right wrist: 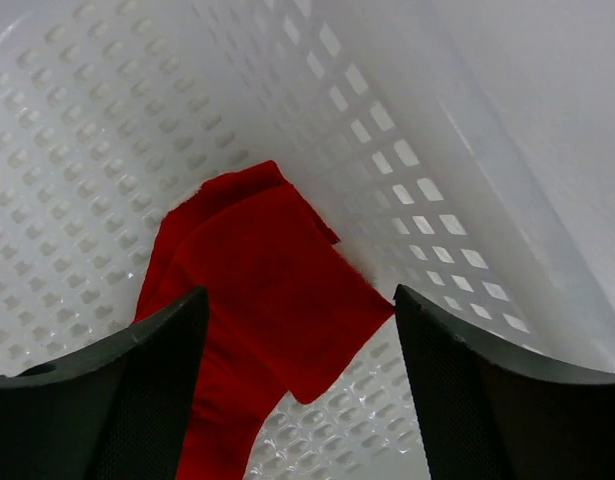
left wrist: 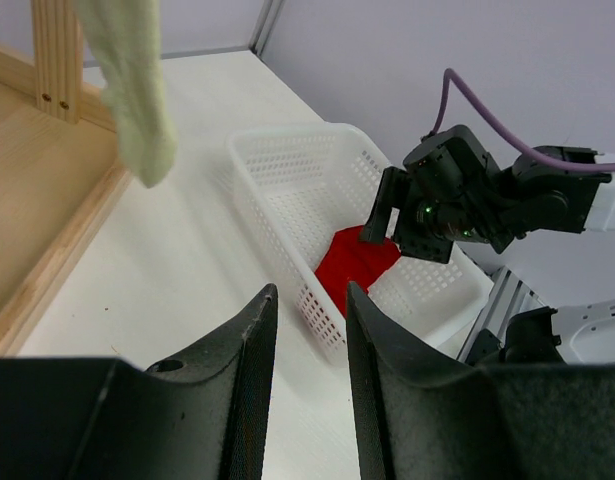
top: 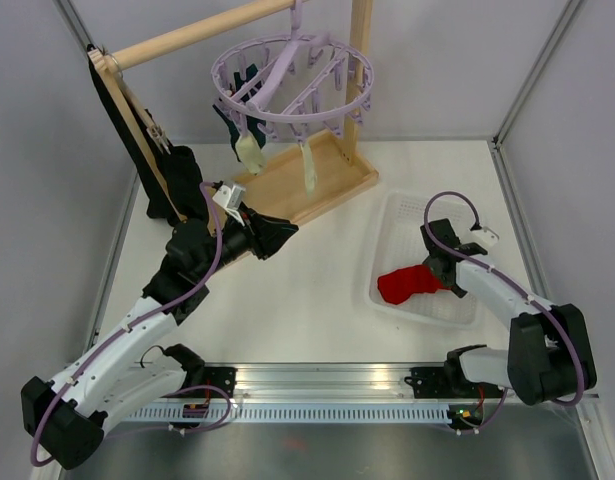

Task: Clip the socks to the hanger
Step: Clamp the sock onto the hanger, then pick up the sock from the bin.

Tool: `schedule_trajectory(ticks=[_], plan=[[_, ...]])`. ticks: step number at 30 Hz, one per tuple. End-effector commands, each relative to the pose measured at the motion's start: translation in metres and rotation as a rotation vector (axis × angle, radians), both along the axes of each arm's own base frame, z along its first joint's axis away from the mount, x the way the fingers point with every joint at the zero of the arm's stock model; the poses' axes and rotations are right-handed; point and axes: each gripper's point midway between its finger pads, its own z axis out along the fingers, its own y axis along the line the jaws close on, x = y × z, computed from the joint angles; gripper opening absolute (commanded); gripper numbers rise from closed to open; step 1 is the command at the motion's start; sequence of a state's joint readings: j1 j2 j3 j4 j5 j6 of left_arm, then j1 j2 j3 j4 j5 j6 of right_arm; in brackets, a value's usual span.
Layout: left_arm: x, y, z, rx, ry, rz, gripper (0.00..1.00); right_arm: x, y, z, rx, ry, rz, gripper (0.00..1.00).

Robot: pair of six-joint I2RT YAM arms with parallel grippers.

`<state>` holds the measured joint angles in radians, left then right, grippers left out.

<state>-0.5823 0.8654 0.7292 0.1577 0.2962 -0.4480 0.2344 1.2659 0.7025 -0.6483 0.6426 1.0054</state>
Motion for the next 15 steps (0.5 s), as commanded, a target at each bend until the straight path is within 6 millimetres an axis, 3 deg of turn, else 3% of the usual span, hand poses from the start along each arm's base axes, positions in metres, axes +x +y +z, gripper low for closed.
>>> schedule_trajectory(ticks=[1, 4, 5, 7, 9, 15], plan=[[-0.004, 0.0, 0.0, -0.005, -0.005, -0.011, 0.39, 0.02, 0.01, -0.01, 0.089, -0.079, -0.012, 0.79], [-0.003, 0.0, -0.003, -0.002, 0.002, -0.007, 0.39, 0.029, 0.013, -0.014, 0.097, -0.087, 0.01, 0.55], [-0.002, -0.001, -0.004, 0.0, 0.005, -0.008, 0.39, 0.031, 0.014, -0.013, 0.094, -0.091, 0.016, 0.34], [-0.002, -0.002, -0.009, 0.007, 0.015, -0.014, 0.39, 0.038, 0.016, -0.007, 0.095, -0.111, 0.04, 0.08], [-0.002, -0.004, -0.011, 0.008, 0.018, -0.019, 0.39, 0.047, 0.02, 0.003, 0.106, -0.142, 0.066, 0.0], [-0.002, -0.018, -0.002, -0.036, -0.02, -0.092, 0.38, 0.079, 0.035, 0.062, 0.131, -0.283, 0.187, 0.01]])
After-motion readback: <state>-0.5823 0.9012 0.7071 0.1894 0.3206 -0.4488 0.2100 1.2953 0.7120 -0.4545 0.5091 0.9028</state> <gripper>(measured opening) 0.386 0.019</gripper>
